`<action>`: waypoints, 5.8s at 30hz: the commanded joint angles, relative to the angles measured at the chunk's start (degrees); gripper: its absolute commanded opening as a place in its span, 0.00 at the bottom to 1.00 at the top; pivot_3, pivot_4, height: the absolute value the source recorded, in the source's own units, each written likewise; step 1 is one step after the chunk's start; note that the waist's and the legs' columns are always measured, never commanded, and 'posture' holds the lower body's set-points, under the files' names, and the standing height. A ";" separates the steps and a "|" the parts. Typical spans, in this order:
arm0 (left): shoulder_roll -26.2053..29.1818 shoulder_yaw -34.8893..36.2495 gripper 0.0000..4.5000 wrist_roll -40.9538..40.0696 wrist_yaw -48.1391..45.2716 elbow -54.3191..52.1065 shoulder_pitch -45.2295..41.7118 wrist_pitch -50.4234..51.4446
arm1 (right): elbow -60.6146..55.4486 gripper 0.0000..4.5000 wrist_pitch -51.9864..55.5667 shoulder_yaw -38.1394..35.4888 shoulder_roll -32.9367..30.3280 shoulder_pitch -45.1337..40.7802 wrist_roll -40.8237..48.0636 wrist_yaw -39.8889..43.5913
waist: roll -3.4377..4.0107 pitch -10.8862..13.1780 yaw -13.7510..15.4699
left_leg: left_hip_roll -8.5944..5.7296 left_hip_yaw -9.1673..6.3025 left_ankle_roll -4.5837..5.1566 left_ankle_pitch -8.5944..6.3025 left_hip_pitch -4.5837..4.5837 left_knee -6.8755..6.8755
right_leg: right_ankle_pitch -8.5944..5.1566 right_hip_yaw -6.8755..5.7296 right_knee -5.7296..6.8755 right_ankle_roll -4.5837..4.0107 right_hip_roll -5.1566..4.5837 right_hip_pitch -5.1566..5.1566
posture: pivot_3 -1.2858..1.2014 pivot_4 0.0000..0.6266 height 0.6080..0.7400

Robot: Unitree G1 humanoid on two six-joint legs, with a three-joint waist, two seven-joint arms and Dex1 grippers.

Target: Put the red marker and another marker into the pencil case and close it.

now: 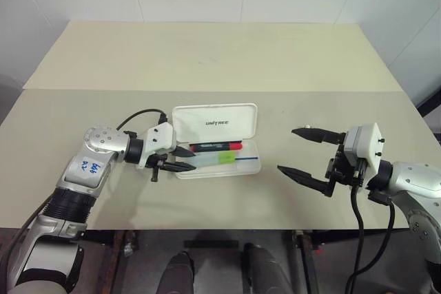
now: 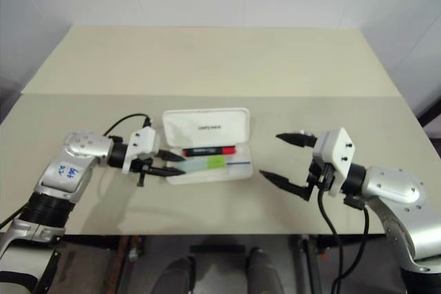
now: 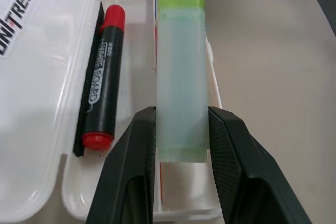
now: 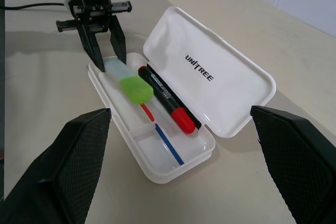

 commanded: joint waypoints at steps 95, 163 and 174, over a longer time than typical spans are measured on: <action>3.20 19.81 0.98 -24.92 6.60 -22.44 4.59 14.89 | 101.27 1.00 -31.88 14.45 7.12 -54.57 -35.76 14.12 | 0.07 0.06 -4.75 | 0.00 0.04 -0.08 0.10 0.15 0.00 | 0.43 0.17 0.12 0.50 0.07 0.07 | 0.52 0.24 1.00; 4.32 17.64 1.00 -20.75 2.93 -18.03 12.97 4.49 | 52.12 0.06 -14.85 25.89 16.03 -37.08 -25.87 29.13 | 0.06 0.04 -3.12 | 0.00 0.04 -0.05 0.07 0.10 0.08 | 0.45 0.30 0.18 0.50 0.14 0.00 | 0.52 0.24 1.00; 4.37 17.54 1.00 -20.75 3.23 -18.06 12.74 4.61 | 52.52 0.67 -15.95 25.78 16.86 -38.19 -25.74 28.22 | 0.06 0.05 -3.07 | 0.00 0.04 -0.05 0.07 0.10 0.08 | 0.45 0.30 0.17 0.50 0.14 0.00 | 0.52 0.24 1.00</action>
